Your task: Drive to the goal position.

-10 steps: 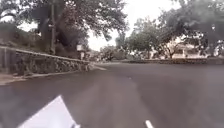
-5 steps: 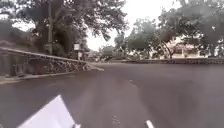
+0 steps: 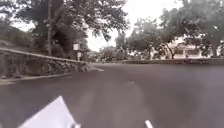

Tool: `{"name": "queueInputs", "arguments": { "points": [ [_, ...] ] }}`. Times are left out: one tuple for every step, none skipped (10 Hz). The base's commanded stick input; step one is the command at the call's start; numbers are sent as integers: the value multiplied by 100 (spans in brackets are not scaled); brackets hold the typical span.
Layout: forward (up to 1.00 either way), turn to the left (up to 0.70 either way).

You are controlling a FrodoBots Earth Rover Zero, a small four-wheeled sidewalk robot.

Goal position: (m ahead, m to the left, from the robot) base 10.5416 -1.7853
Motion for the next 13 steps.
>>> {"name": "queueInputs", "arguments": {
  "points": [
    [50, 0],
    [50, 0],
    [50, 0],
    [50, 0],
    [50, 0],
    [50, 0],
    [50, 0],
    [50, 0],
    [50, 0],
    [50, 0],
    [50, 0],
    [50, 0],
    [50, 0]
  ]
}}
